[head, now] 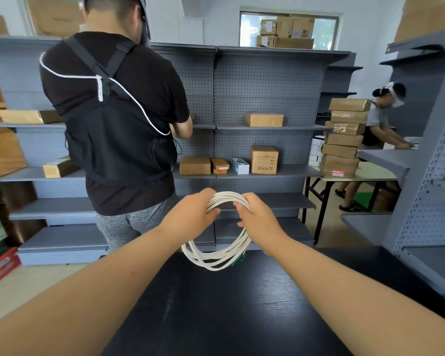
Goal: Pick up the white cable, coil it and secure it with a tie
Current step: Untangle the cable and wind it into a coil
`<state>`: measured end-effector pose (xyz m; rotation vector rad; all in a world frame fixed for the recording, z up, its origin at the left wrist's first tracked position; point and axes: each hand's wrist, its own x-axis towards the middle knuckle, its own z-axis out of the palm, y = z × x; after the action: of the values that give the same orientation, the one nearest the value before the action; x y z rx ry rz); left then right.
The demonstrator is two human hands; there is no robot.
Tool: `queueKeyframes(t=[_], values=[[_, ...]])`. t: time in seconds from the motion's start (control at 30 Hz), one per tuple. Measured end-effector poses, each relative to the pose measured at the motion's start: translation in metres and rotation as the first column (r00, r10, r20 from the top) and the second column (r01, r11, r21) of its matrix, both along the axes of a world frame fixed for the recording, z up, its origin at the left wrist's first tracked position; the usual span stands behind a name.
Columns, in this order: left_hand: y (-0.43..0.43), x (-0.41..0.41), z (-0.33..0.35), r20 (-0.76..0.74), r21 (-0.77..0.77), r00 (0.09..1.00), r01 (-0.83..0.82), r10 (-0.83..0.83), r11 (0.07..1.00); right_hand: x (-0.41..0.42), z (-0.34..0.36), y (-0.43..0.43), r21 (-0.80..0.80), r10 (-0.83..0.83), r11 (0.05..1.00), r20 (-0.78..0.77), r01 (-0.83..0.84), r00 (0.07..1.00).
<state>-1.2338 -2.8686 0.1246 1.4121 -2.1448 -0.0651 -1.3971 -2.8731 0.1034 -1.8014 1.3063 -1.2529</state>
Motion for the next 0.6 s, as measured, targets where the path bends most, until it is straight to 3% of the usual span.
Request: queueKeyframes(t=[0.13,0.27,0.4,0.53,0.6], values=[[0.004,0.000,-0.005,-0.161,-0.059,0.987,-0.036,0.026,0.998,0.000,0.000,0.000,0.022,-0.063,0.998,0.222,0.060,0.973],[0.007,-0.001,-0.003,-0.153,-0.110,0.987,-0.076,0.058,0.991,0.000,-0.003,0.001,0.115,-0.085,0.992,0.315,0.051,0.945],[0.006,-0.001,0.005,0.041,-0.126,0.990,-0.127,0.133,0.984,-0.006,-0.001,0.003,0.117,-0.044,0.993,0.187,0.022,0.981],[0.007,-0.001,0.016,0.312,-0.111,0.947,-0.049,0.082,0.993,-0.007,0.001,0.005,0.099,0.012,0.995,-0.018,-0.010,1.000],[0.007,-0.001,0.021,0.405,-0.124,0.913,-0.003,0.053,0.992,-0.003,0.000,0.007,0.117,0.030,0.993,-0.029,-0.026,0.999]])
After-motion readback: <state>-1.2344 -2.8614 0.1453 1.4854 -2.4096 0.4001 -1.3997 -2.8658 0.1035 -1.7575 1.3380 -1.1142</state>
